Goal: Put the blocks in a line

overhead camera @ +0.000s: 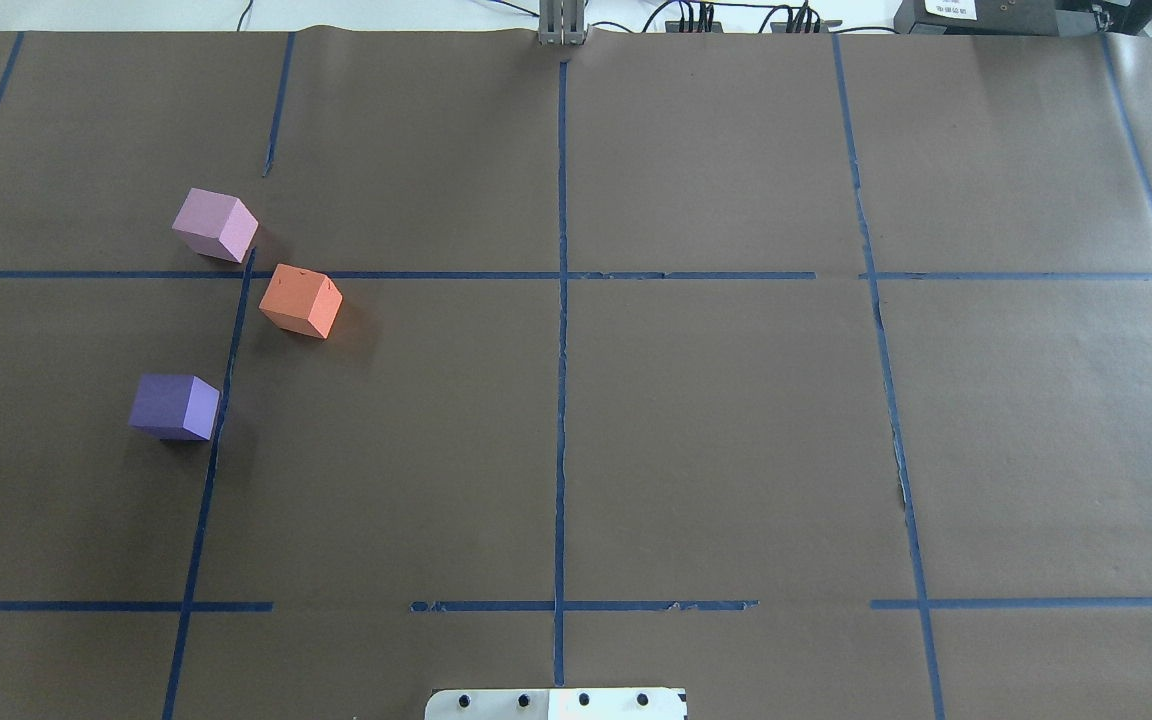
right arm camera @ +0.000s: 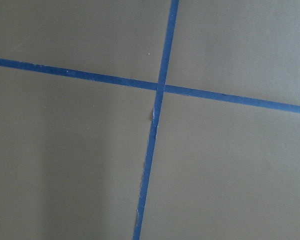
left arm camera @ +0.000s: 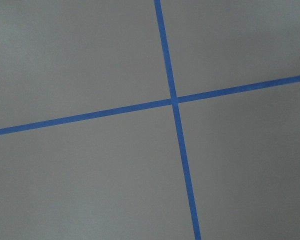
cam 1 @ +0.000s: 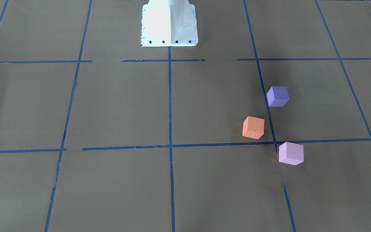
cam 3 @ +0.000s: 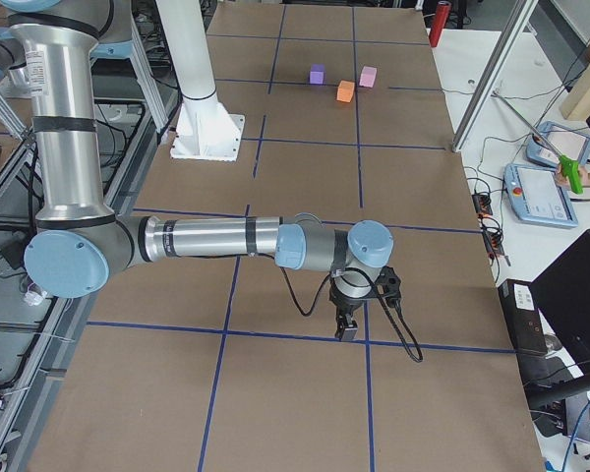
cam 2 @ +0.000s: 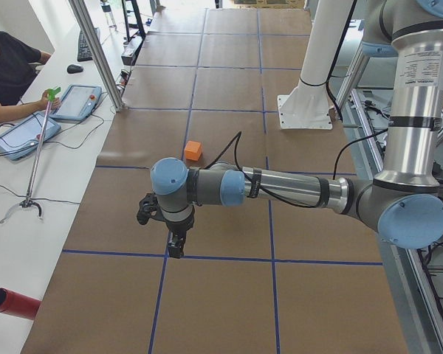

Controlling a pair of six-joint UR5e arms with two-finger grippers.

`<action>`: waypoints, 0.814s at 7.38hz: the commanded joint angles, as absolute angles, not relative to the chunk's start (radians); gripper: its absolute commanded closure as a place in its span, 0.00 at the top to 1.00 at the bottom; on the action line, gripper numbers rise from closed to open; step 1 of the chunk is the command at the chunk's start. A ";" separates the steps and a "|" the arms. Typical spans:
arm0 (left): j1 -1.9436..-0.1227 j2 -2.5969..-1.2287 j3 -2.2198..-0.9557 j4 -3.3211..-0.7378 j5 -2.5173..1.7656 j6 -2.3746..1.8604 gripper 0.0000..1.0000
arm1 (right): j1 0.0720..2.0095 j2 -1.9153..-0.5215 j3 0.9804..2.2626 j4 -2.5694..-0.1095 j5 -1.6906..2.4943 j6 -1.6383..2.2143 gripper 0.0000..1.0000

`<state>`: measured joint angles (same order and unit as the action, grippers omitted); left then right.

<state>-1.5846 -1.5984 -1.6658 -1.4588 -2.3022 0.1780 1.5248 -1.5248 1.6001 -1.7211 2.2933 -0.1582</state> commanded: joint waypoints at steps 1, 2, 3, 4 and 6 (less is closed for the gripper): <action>-1.586 -1.582 -1.675 -1.466 -2.303 0.179 1.00 | 1.525 -1.525 1.600 -1.721 2.293 -0.160 1.00; -1.583 -1.604 -1.674 -1.459 -2.301 0.173 1.00 | 1.525 -1.525 1.600 -1.721 2.293 -0.158 1.00; -1.582 -1.608 -1.666 -1.460 -2.302 0.178 1.00 | 1.525 -1.525 1.600 -1.721 2.293 -0.158 1.00; -1.582 -1.621 -1.680 -1.457 -2.304 0.166 1.00 | 1.525 -1.525 1.600 -1.721 2.293 -0.158 1.00; -1.556 -1.693 -1.808 -1.387 -2.321 -0.081 1.00 | 1.525 -1.525 1.600 -1.720 2.293 -0.158 1.00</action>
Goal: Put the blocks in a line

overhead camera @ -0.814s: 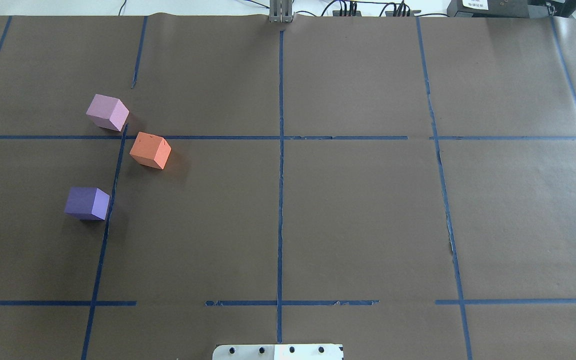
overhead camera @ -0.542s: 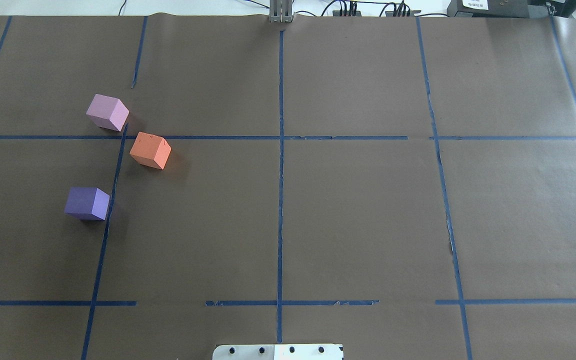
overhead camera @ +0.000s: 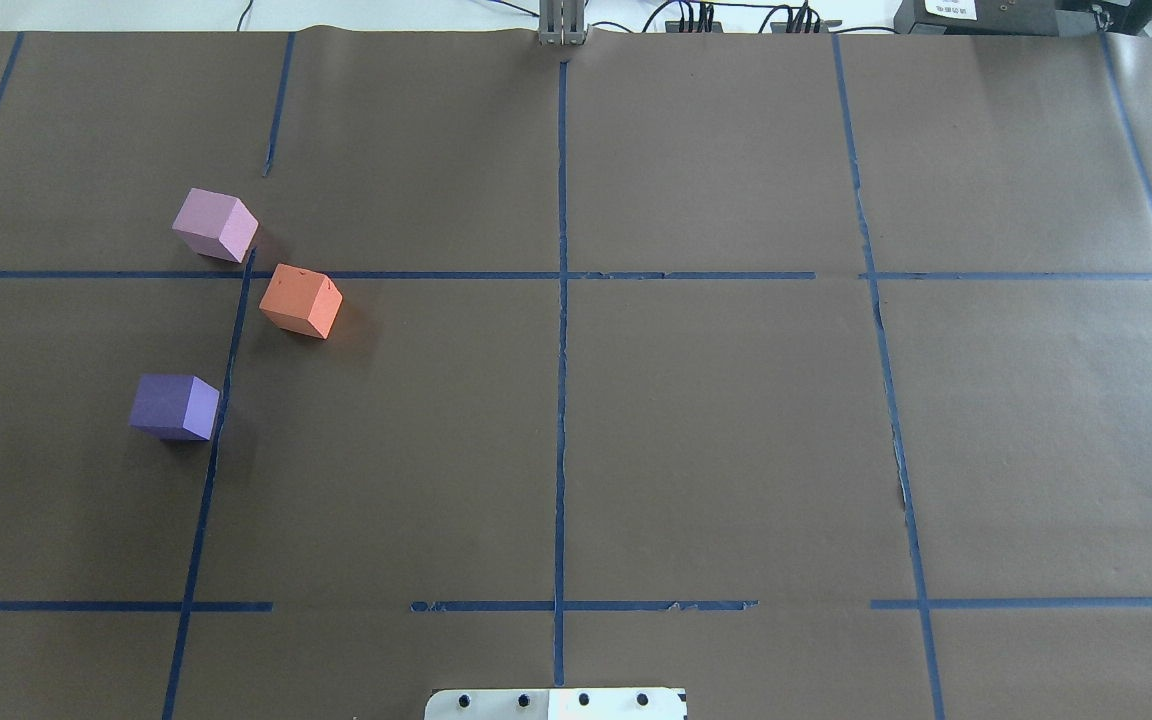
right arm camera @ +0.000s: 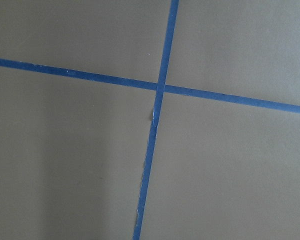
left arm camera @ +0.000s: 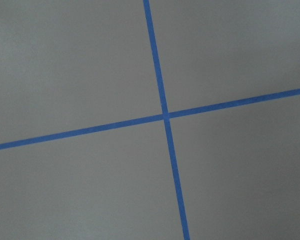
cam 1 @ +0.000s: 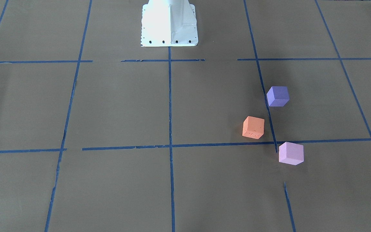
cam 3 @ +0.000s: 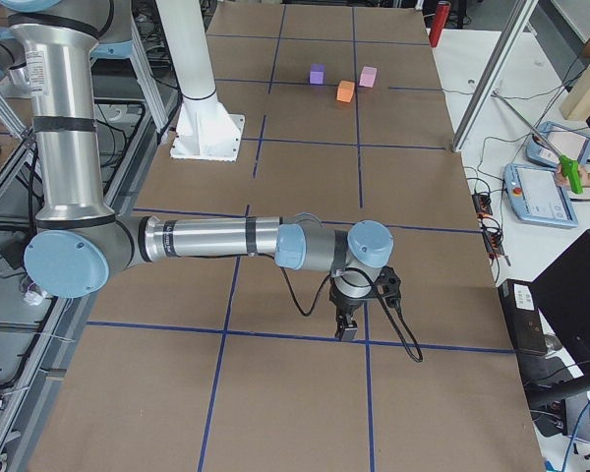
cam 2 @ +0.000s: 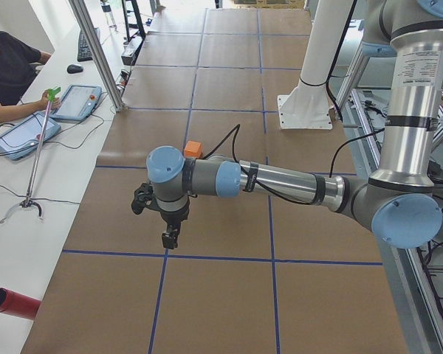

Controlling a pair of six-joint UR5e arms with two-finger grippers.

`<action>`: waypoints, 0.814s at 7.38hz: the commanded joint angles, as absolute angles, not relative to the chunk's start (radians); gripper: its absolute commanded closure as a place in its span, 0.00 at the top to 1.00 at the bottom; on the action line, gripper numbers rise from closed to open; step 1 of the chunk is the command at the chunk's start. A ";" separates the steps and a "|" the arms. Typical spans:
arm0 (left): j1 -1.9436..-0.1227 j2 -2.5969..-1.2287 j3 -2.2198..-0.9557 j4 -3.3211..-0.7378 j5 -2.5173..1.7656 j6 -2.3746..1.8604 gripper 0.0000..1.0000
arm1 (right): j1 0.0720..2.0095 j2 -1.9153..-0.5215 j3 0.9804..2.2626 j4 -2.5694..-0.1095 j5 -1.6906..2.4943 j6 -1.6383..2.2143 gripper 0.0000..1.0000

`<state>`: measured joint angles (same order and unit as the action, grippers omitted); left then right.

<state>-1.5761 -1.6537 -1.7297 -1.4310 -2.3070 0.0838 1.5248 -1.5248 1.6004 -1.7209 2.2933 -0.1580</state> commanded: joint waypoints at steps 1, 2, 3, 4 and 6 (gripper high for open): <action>-1.466 -1.742 -1.865 -1.350 -2.344 -0.188 1.00 | 1.525 -1.525 1.601 -1.721 2.293 -0.158 1.00; -1.365 -1.858 -1.867 -1.312 -2.345 -0.309 1.00 | 1.525 -1.525 1.601 -1.721 2.293 -0.160 1.00; -1.229 -1.953 -1.856 -1.296 -2.338 -0.416 1.00 | 1.525 -1.525 1.600 -1.721 2.293 -0.160 1.00; -1.148 -2.000 -1.829 -1.302 -2.336 -0.431 1.00 | 1.525 -1.525 1.601 -1.721 2.293 -0.160 1.00; -1.022 -2.080 -1.709 -1.371 -2.338 -0.434 1.00 | 1.525 -1.525 1.600 -1.721 2.293 -0.158 1.00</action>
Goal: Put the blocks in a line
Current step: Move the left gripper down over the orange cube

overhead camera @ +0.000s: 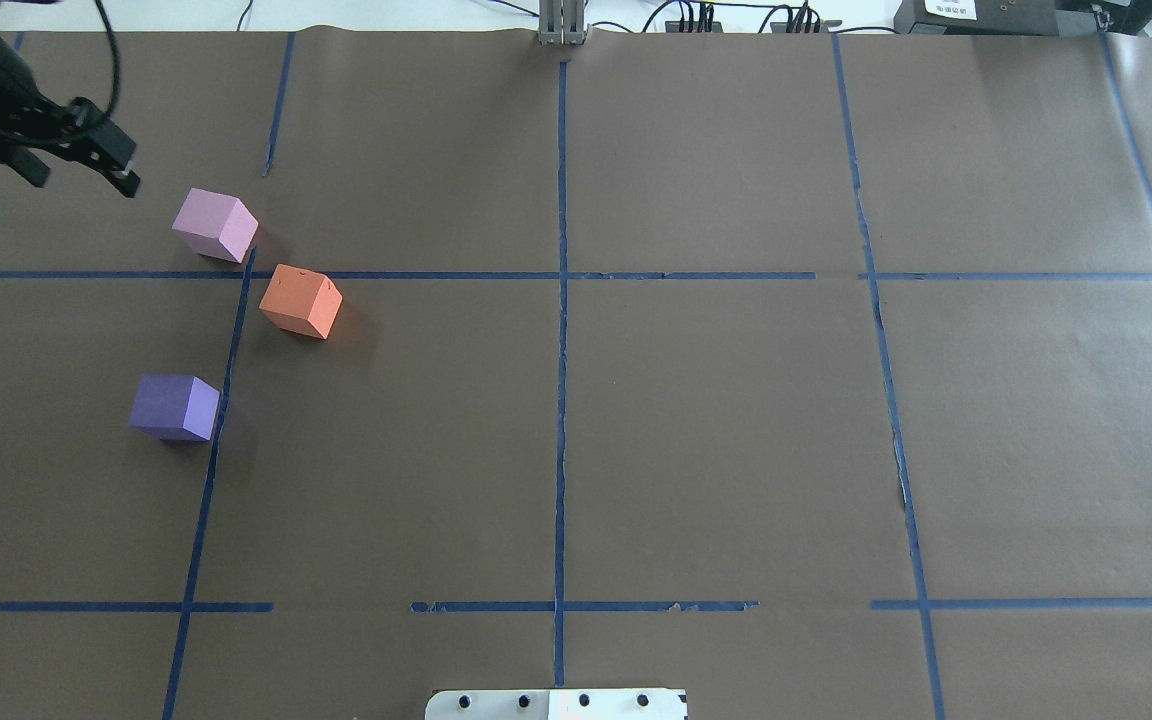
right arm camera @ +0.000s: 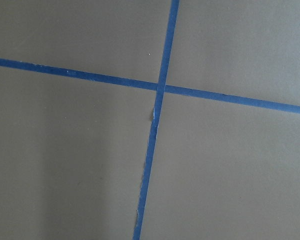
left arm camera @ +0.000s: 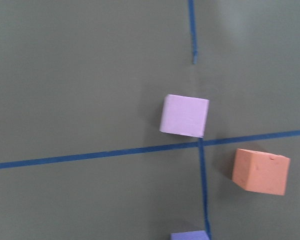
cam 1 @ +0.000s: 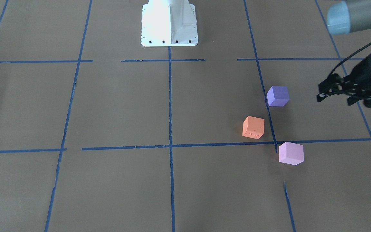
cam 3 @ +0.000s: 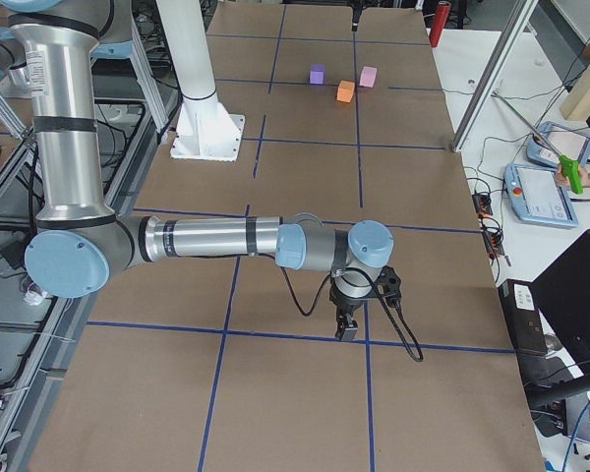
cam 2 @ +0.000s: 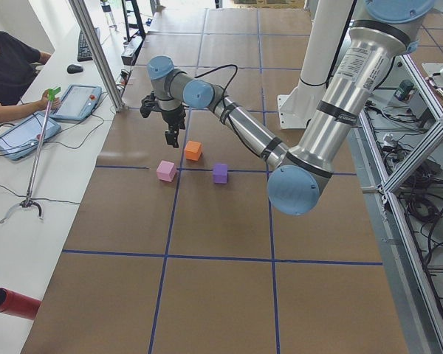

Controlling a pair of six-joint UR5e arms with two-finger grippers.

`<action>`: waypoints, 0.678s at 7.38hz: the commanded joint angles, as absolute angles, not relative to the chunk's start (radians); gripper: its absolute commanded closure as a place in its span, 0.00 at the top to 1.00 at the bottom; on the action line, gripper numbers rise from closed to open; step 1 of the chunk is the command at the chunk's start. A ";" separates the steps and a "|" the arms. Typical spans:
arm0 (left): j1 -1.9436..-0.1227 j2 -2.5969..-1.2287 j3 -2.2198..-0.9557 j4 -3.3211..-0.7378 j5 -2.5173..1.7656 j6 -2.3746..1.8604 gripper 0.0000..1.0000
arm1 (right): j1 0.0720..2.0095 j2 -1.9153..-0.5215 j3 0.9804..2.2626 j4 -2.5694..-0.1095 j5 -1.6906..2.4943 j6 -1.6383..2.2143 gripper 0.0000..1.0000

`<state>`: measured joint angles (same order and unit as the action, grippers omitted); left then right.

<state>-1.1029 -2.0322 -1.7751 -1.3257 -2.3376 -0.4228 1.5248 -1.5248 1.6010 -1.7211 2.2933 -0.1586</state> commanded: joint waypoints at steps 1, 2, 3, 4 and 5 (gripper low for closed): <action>-0.985 -2.088 -1.677 -1.426 -2.338 -0.446 1.00 | 1.525 -1.525 1.600 -1.721 2.293 -0.160 1.00; -0.970 -2.088 -1.637 -1.480 -2.336 -0.445 1.00 | 1.525 -1.525 1.600 -1.721 2.293 -0.158 1.00; -0.968 -2.091 -1.605 -1.518 -2.335 -0.442 1.00 | 1.525 -1.525 1.601 -1.721 2.293 -0.158 1.00; -0.947 -2.094 -1.579 -1.551 -2.333 -0.437 1.00 | 1.525 -1.525 1.601 -1.721 2.293 -0.158 1.00; -0.930 -2.097 -1.572 -1.561 -2.288 -0.439 1.00 | 1.525 -1.525 1.601 -1.721 2.293 -0.158 1.00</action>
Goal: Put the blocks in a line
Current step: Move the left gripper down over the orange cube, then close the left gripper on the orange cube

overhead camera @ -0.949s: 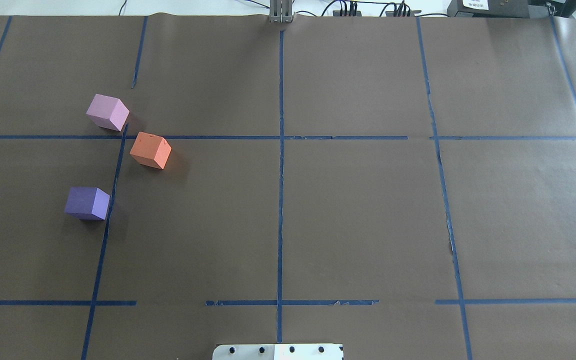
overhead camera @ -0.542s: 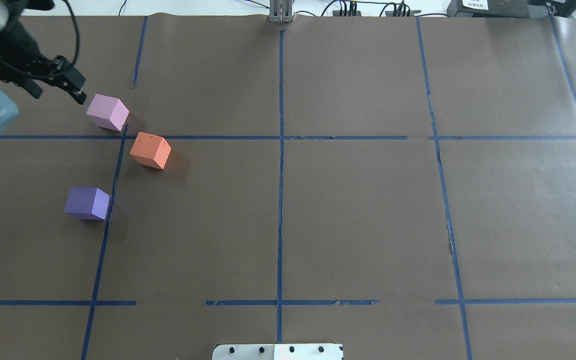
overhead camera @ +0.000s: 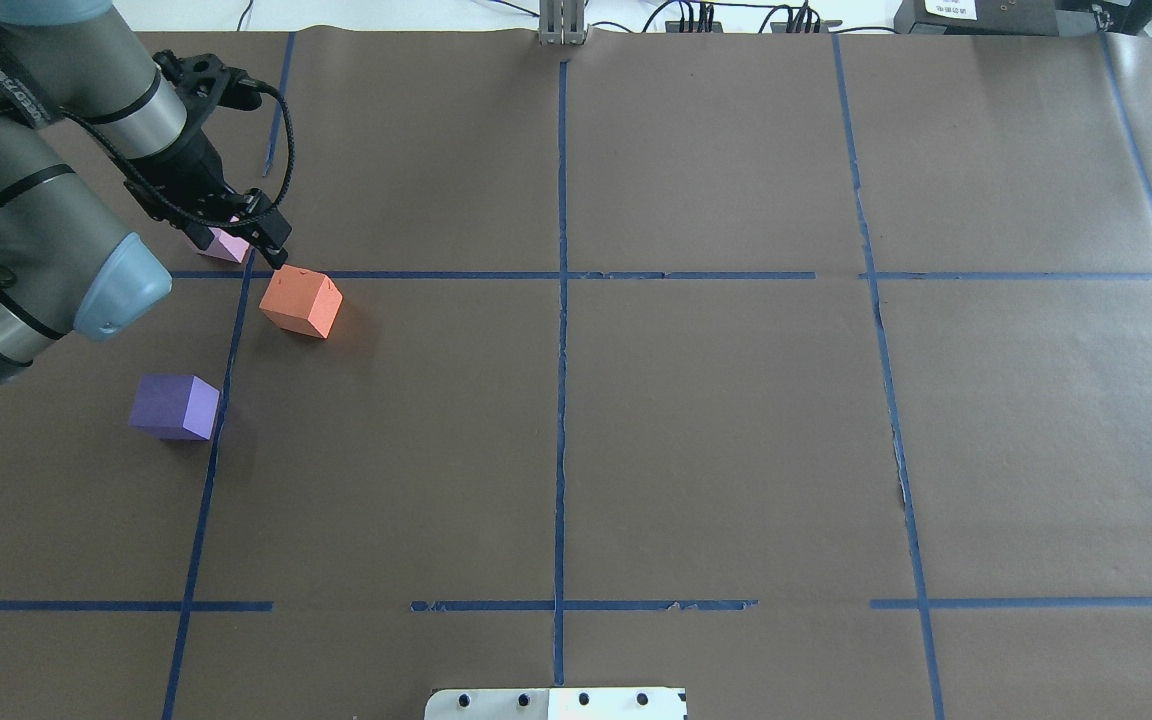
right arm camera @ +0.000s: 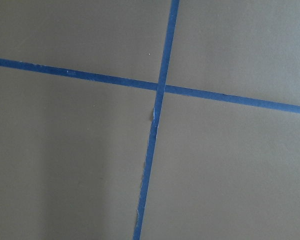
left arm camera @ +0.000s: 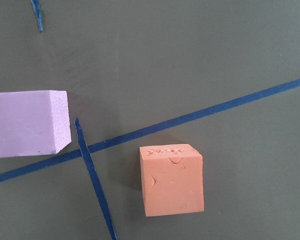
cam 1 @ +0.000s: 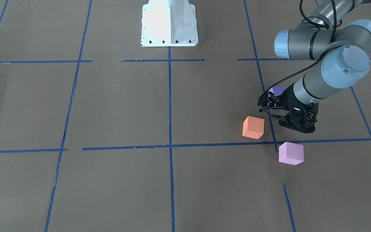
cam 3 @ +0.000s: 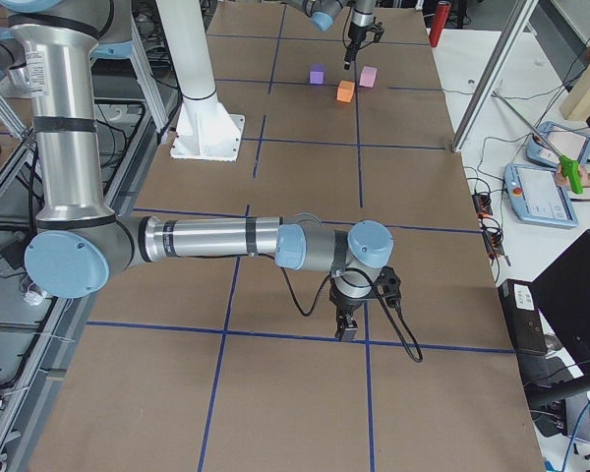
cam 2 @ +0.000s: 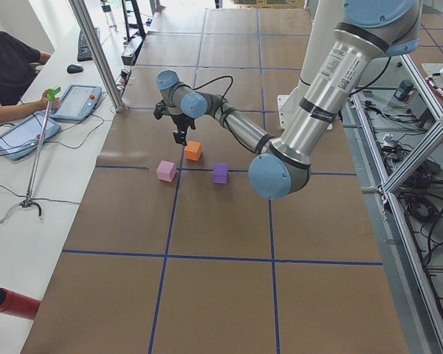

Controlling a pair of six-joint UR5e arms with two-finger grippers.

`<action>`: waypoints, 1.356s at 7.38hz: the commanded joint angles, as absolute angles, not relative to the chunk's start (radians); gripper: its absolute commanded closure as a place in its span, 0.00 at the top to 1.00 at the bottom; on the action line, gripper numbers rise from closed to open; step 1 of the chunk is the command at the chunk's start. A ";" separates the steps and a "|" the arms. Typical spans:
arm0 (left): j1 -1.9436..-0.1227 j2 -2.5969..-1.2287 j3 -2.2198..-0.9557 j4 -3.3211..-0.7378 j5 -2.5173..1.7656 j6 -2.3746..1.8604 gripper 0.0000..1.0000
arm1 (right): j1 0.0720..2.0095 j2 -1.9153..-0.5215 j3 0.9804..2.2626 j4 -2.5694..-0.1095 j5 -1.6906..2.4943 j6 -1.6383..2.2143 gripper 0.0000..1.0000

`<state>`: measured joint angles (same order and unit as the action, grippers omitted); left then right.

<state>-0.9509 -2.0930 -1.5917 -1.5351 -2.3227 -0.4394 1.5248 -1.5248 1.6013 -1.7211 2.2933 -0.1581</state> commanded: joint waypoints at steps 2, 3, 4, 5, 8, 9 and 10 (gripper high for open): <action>-0.914 -2.100 -1.523 -1.626 -2.270 -0.472 1.00 | 1.525 -1.525 1.601 -1.721 2.293 -0.160 1.00; -0.901 -2.099 -1.519 -1.638 -2.269 -0.506 1.00 | 1.525 -1.525 1.600 -1.721 2.293 -0.158 1.00; -0.887 -2.098 -1.516 -1.638 -2.267 -0.529 1.00 | 1.525 -1.525 1.601 -1.721 2.293 -0.158 1.00; -0.879 -2.102 -1.508 -1.643 -2.267 -0.549 1.00 | 1.525 -1.525 1.601 -1.721 2.293 -0.160 1.00; -0.845 -2.100 -1.485 -1.710 -2.224 -0.624 1.00 | 1.525 -1.525 1.601 -1.721 2.293 -0.160 1.00; -0.845 -2.100 -1.480 -1.710 -2.224 -0.624 1.00 | 1.525 -1.525 1.600 -1.721 2.293 -0.158 1.00; -0.844 -2.100 -1.477 -1.710 -2.218 -0.624 1.00 | 1.525 -1.525 1.600 -1.721 2.293 -0.160 1.00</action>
